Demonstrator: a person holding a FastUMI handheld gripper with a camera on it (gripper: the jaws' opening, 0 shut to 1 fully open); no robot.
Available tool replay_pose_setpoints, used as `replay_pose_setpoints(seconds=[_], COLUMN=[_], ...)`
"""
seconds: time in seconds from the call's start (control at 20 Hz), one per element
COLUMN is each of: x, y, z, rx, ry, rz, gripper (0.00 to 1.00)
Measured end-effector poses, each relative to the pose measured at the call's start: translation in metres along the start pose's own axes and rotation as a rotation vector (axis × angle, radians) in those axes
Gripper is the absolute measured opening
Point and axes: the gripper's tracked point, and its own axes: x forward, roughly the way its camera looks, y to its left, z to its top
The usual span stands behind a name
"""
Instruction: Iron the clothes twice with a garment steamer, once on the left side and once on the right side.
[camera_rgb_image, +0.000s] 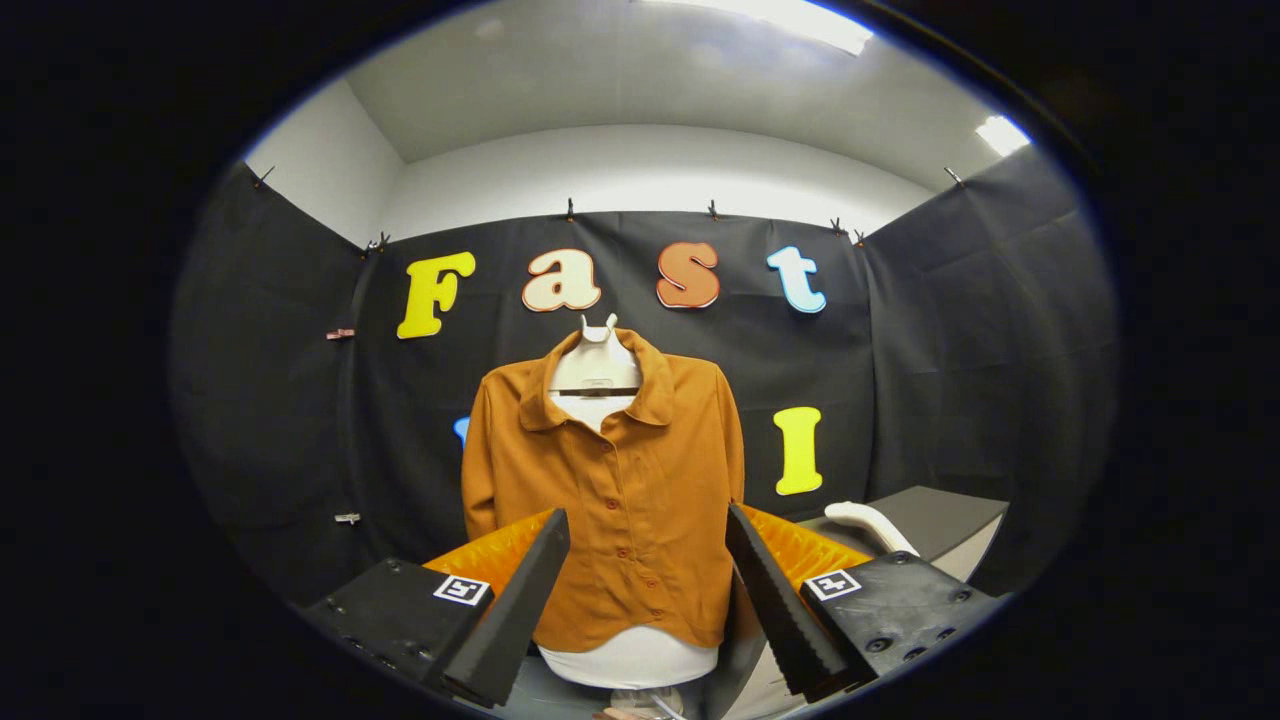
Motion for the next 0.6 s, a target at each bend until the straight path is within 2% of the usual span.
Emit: replay_pose_setpoints(seconds=[0.35, 0.6], x=[0.025, 0.069], y=[-0.038, -0.086], z=[-0.002, -0.02], rx=[0.017, 0.024], ry=[-0.009, 0.026], rz=[-0.065, -0.096], gripper=[0.98, 0.98])
